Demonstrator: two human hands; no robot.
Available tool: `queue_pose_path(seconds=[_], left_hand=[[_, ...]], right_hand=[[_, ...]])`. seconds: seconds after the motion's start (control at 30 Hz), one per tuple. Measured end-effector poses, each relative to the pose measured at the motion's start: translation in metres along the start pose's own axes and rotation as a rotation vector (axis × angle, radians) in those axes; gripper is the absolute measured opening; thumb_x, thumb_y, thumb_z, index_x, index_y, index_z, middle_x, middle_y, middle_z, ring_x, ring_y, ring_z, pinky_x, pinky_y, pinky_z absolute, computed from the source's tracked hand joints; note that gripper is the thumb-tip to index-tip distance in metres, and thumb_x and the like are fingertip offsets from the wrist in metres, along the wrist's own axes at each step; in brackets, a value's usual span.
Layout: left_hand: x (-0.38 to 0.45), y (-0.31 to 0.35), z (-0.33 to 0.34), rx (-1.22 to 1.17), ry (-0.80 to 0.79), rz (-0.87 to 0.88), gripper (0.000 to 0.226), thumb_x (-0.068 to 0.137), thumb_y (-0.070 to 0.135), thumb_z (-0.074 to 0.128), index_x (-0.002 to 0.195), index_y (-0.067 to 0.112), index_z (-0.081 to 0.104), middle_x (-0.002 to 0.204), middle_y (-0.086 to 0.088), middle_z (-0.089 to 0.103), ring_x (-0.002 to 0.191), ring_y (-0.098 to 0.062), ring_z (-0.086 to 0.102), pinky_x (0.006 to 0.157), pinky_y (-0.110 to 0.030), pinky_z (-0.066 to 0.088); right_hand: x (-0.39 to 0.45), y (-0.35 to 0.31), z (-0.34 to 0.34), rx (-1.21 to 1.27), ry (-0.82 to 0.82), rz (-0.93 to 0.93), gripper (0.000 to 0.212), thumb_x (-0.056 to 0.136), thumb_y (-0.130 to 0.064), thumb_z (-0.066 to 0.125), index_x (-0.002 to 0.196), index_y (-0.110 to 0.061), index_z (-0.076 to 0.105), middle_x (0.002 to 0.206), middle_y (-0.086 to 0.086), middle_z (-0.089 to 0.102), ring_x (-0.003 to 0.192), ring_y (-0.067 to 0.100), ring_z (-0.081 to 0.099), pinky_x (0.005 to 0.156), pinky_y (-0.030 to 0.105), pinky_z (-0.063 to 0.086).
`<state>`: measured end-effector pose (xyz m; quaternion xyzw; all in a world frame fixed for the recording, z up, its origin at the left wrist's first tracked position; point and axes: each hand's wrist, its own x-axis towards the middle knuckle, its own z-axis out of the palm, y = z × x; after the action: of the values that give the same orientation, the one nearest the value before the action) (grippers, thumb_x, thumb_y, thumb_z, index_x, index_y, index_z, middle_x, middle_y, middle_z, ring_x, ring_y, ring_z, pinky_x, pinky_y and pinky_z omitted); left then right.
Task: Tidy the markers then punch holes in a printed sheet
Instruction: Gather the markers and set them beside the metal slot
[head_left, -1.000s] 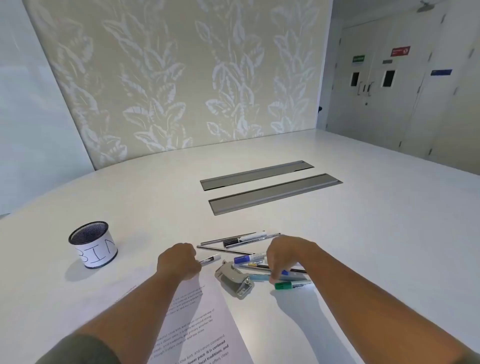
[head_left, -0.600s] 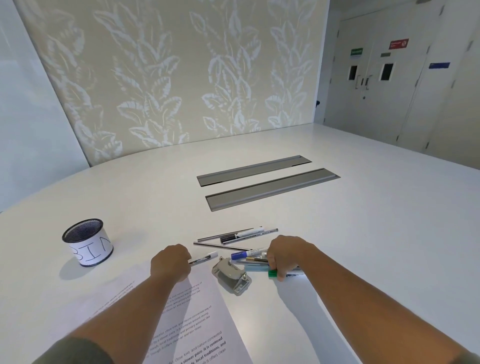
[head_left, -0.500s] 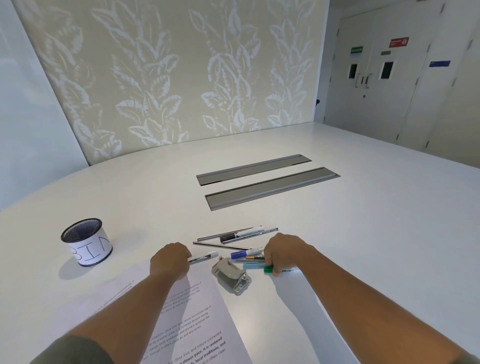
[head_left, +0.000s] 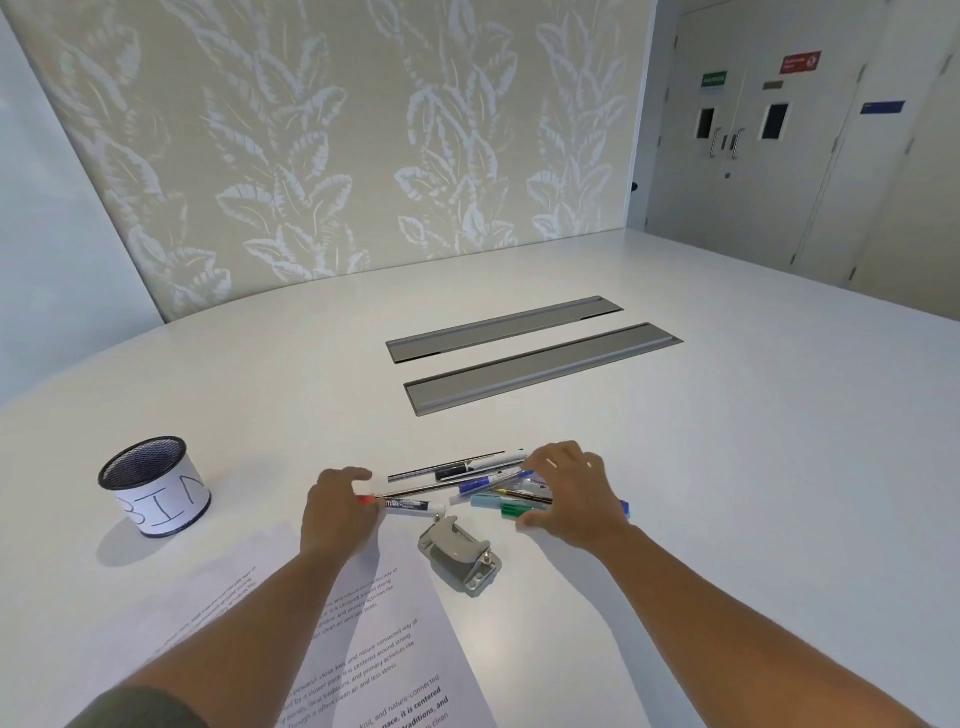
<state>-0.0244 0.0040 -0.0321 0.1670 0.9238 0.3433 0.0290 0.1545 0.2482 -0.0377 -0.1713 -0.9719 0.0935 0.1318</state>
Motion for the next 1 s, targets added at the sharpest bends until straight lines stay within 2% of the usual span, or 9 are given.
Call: queue_pose_path(seconds=[0.17,0.33,0.43,0.53,0.6,0.7,0.87,0.93,1.0], left_hand=[[0.004,-0.001,0.002,0.028,-0.049,-0.144,0.067,0.077,0.036,0.078,0.135,0.012,0.055,0.133,-0.014,0.053,0.126,-0.031,0.052,0.1,-0.039,0.048],[0.009,-0.001,0.007,0.022,-0.067,-0.135,0.062,0.078,0.036,0.078,0.131,0.009,0.061,0.128,-0.013,0.06,0.116,-0.03,0.06,0.098,-0.036,0.049],[0.01,0.003,0.007,0.025,-0.054,-0.109,0.016,0.078,0.029,0.076,0.085,0.024,0.063,0.101,-0.009,0.061,0.09,-0.026,0.057,0.082,-0.031,0.045],[0.014,0.004,0.01,-0.001,-0.065,-0.093,0.047,0.079,0.022,0.074,0.061,0.031,0.031,0.082,-0.002,0.05,0.079,-0.022,0.045,0.071,-0.029,0.037],[0.016,0.007,0.01,-0.028,-0.08,-0.086,0.05,0.08,0.02,0.075,0.062,0.032,0.029,0.08,-0.001,0.047,0.079,-0.021,0.043,0.071,-0.028,0.034],[0.02,0.01,0.013,-0.033,-0.121,-0.046,0.05,0.082,0.02,0.075,0.063,0.033,0.03,0.082,0.0,0.048,0.08,-0.021,0.045,0.07,-0.028,0.036],[0.03,0.016,0.02,-0.05,-0.23,-0.011,0.032,0.077,0.021,0.081,0.066,0.018,0.051,0.072,-0.001,0.055,0.074,-0.023,0.049,0.055,-0.023,0.033],[0.033,0.019,0.021,-0.016,-0.272,0.028,0.033,0.075,0.03,0.084,0.081,0.005,0.062,0.082,-0.011,0.064,0.075,-0.024,0.053,0.059,-0.027,0.035],[0.039,0.021,0.023,0.001,-0.32,0.048,0.044,0.073,0.039,0.085,0.096,0.007,0.066,0.092,-0.01,0.066,0.082,-0.024,0.058,0.063,-0.027,0.038]], right_hand=[[-0.011,0.019,0.01,-0.088,0.106,0.227,0.099,0.053,-0.093,0.051,0.132,-0.035,0.05,0.146,-0.011,0.042,0.14,0.016,0.029,0.117,0.054,0.011],[-0.02,0.027,0.026,0.013,0.111,0.414,0.108,0.047,-0.1,0.041,0.136,-0.038,0.048,0.152,-0.01,0.036,0.144,0.016,0.024,0.116,0.058,0.009],[-0.018,0.024,0.033,0.104,0.107,0.443,0.108,0.049,-0.098,0.044,0.138,-0.035,0.047,0.149,-0.007,0.037,0.142,0.014,0.026,0.118,0.053,0.008],[-0.013,0.021,0.035,0.259,0.118,0.461,0.108,0.048,-0.092,0.056,0.137,-0.032,0.047,0.147,-0.006,0.038,0.138,0.014,0.026,0.117,0.043,0.025],[-0.009,0.018,0.036,0.357,0.105,0.478,0.109,0.045,-0.088,0.063,0.137,-0.032,0.044,0.146,-0.009,0.035,0.137,0.013,0.026,0.107,0.036,0.039],[-0.003,0.011,0.037,0.392,0.107,0.455,0.11,0.043,-0.085,0.066,0.136,-0.032,0.042,0.145,-0.01,0.033,0.137,0.01,0.027,0.102,0.033,0.044],[0.011,0.005,0.04,0.419,0.045,0.403,0.122,0.048,-0.083,0.071,0.147,-0.025,0.032,0.159,-0.004,0.015,0.148,0.014,0.012,0.112,0.039,0.04],[0.016,0.006,0.041,0.431,0.025,0.377,0.123,0.049,-0.081,0.074,0.149,-0.024,0.029,0.161,-0.003,0.011,0.15,0.014,0.008,0.114,0.041,0.038],[0.019,0.007,0.042,0.437,0.015,0.352,0.123,0.048,-0.081,0.074,0.148,-0.025,0.03,0.16,-0.004,0.011,0.149,0.014,0.01,0.113,0.04,0.04]])
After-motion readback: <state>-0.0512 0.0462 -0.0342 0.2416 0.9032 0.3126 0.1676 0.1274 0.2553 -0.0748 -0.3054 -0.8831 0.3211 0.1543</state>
